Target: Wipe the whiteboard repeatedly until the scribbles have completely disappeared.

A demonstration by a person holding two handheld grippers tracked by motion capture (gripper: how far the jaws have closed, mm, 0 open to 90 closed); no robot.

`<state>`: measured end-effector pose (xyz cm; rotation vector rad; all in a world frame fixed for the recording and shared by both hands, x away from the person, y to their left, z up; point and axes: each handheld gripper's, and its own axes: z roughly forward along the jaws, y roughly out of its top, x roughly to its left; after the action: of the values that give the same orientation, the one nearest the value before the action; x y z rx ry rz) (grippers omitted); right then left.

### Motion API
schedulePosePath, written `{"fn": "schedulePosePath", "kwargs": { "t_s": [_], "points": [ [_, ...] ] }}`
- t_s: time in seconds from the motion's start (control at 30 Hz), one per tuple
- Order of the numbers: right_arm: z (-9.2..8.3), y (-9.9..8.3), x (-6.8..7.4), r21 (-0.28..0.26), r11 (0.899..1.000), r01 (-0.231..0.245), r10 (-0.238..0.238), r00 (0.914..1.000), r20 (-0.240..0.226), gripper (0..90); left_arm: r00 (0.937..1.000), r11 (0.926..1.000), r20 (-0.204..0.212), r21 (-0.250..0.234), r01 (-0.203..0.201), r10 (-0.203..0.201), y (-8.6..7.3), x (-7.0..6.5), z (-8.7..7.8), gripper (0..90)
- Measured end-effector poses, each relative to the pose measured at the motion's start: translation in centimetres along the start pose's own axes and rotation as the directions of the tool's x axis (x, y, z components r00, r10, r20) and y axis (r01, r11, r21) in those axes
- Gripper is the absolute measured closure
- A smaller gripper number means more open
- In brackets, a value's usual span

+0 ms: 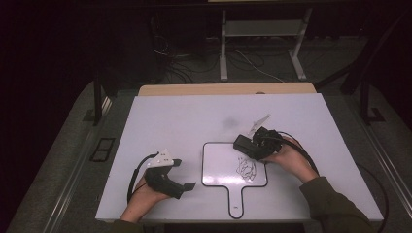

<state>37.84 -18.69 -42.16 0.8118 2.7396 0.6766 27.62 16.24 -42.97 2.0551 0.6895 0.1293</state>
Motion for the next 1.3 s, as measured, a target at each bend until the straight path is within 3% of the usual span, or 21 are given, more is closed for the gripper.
{"fn": "schedulePosePath", "kwargs": {
  "t_s": [0.6,1.07,1.3],
  "points": [
    [-0.3,0.2,3.2,0.014,0.996,0.086,-0.085,0.996,-0.028,38.9,1.0,1.0,0.003,0.002,-0.006,0.006,0.0,0.0,0.0,0.0],
    [-0.2,-0.3,0.4,0.002,1.0,-0.009,0.009,0.9999,-0.011,38.9,1.0,1.0,0.005,0.006,-0.005,0.004,0.0,-0.1,0.1,0.0],
    [-0.3,-0.4,1.1,0.003,1.0,0.013,-0.013,0.9998,-0.015,38.9,1.0,1.0,0.005,0.008,-0.003,0.003,0.0,-0.1,0.1,0.0]
  ]
}}
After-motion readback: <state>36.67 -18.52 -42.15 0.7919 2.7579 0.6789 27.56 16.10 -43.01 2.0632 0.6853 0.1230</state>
